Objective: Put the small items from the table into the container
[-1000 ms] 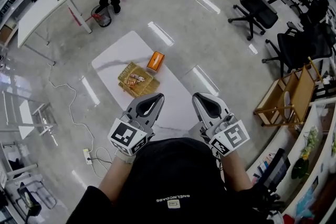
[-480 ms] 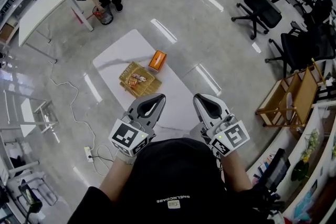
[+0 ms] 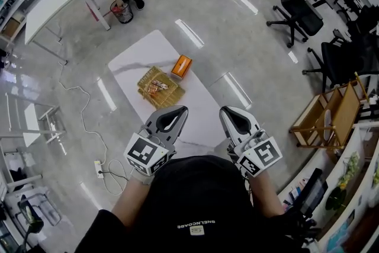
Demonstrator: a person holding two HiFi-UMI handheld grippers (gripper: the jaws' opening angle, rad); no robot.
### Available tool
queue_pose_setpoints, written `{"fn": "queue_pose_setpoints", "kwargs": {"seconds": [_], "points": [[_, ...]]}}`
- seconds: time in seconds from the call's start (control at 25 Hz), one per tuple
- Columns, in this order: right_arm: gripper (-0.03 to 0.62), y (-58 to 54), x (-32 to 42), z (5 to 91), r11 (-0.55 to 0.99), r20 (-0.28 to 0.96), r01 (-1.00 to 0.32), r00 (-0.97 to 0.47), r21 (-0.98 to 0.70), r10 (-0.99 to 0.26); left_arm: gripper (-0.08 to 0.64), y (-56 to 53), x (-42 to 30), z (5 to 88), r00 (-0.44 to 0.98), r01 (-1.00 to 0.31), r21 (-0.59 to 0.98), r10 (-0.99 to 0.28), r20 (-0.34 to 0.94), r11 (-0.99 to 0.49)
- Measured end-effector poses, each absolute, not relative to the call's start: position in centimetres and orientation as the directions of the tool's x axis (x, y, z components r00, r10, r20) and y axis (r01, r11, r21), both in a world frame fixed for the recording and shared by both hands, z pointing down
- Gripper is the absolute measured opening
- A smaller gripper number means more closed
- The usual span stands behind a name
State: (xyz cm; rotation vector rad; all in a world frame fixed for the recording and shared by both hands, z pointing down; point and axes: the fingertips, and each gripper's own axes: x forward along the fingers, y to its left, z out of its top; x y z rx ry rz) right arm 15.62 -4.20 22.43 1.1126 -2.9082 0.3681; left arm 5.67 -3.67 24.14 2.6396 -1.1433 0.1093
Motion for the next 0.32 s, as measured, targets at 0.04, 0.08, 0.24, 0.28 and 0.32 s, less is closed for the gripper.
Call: {"fn": "queue_pose_setpoints", "kwargs": {"seconds": [0.04,0.08,0.24,0.28,0.32], "points": [[0.021,-4.2,15.5,22.4,0.722,0.09,-0.657,-0.75,-0.217,-0.656,0.008,-3.6,5.6,24.1,0.686,-0.727,0.211,-0.707,0.172,-0.654],[0.021,-4.5,15.6,22.4,0.723,0.091,-0.656,-0.751,-0.218,-0.654,0.008,-3.8,5.6,24.1,0.686,-0.727,0.213,-0.708,0.17,-0.653],[0.021,-5.6,16.1,22.2,0.73,0.089,-0.647,-0.758,-0.22,-0.646,0.006,-4.7,6.6,23.7,0.701,-0.712,0.221,-0.697,0.154,-0.667],[0.021,-5.7,16.2,22.2,0.731,0.089,-0.645,-0.76,-0.221,-0.644,0.006,-4.7,6.8,23.6,0.703,-0.709,0.221,-0.695,0.149,-0.67],[0.021,-5.9,16.3,22.2,0.733,0.088,-0.644,-0.761,-0.221,-0.642,0.006,-4.8,6.9,23.5,0.705,-0.707,0.22,-0.694,0.144,-0.672]]}}
